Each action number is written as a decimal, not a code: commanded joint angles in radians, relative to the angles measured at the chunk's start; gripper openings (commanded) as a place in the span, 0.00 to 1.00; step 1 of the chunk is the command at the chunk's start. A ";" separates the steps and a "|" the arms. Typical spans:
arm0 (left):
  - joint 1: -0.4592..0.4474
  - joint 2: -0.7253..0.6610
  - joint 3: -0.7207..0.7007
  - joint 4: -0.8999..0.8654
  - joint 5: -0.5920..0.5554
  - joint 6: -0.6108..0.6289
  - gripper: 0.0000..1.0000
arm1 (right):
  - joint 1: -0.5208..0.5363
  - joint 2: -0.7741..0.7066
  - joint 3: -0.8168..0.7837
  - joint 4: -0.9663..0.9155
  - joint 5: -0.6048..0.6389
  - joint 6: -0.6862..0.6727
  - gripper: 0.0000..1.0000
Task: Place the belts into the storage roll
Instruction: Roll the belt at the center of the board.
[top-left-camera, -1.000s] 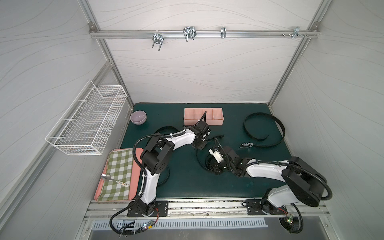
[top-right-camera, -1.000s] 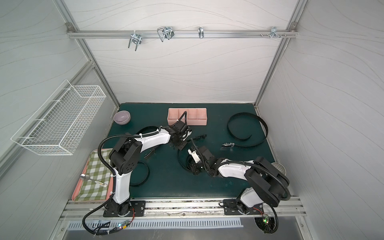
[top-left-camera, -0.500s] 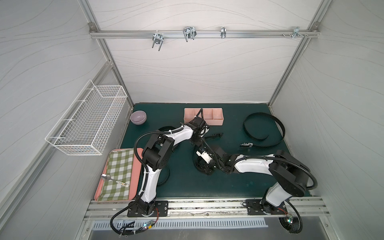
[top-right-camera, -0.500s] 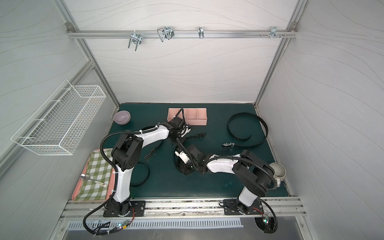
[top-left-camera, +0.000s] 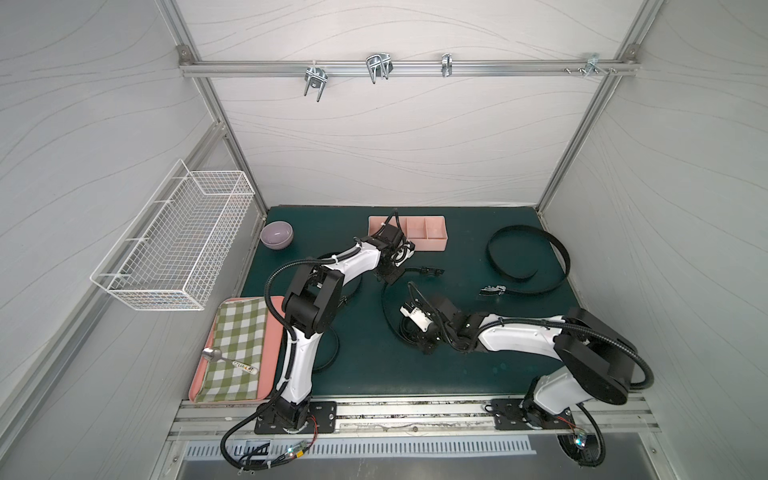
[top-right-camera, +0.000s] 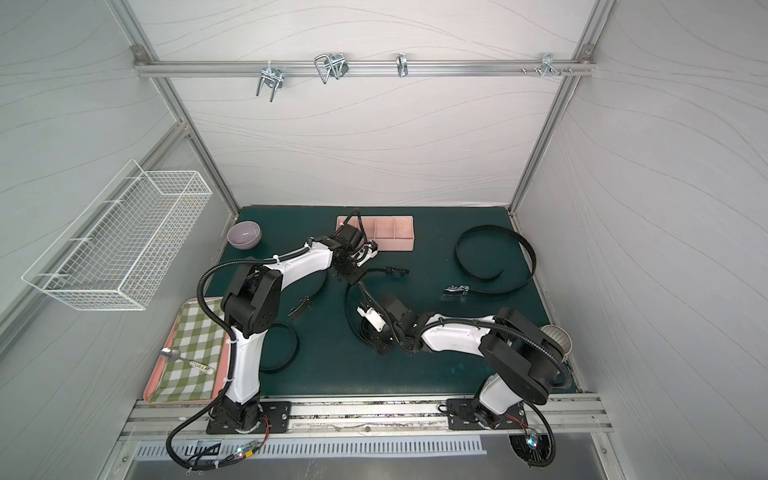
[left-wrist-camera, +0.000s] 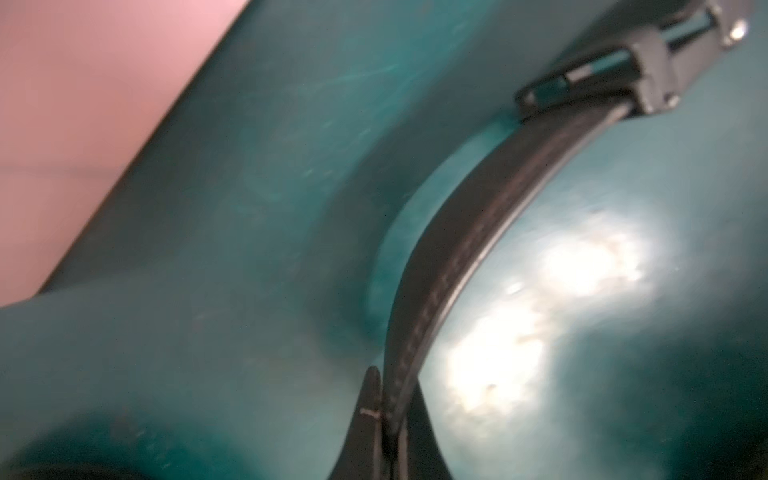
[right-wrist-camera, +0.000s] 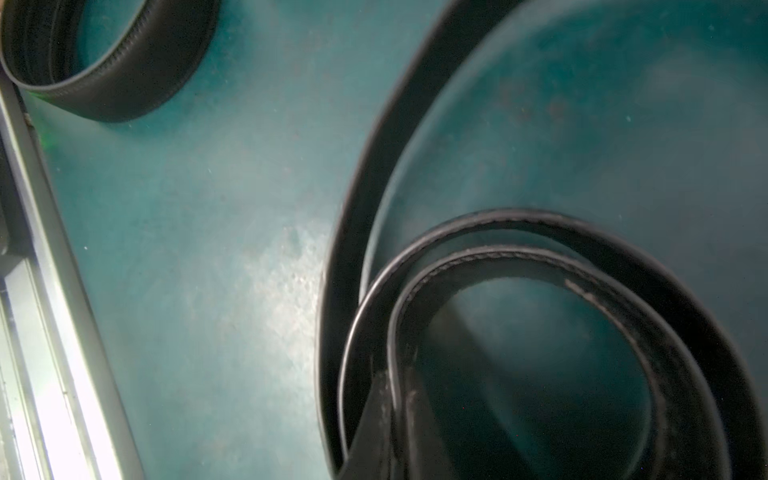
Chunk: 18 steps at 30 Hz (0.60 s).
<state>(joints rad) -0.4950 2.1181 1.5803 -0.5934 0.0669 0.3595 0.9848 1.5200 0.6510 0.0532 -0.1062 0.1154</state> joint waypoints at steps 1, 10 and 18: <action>0.014 -0.001 0.035 -0.005 0.038 0.067 0.00 | 0.009 -0.004 -0.044 -0.091 -0.015 0.014 0.03; -0.003 0.076 0.141 -0.023 0.111 0.036 0.00 | 0.139 0.119 0.090 -0.033 -0.022 0.045 0.04; -0.019 0.091 0.154 -0.019 0.151 0.044 0.00 | 0.203 0.190 0.167 0.004 -0.003 0.062 0.04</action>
<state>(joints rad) -0.5045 2.1860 1.6752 -0.6399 0.1741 0.3714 1.1740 1.6970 0.8345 0.0799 -0.1051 0.1677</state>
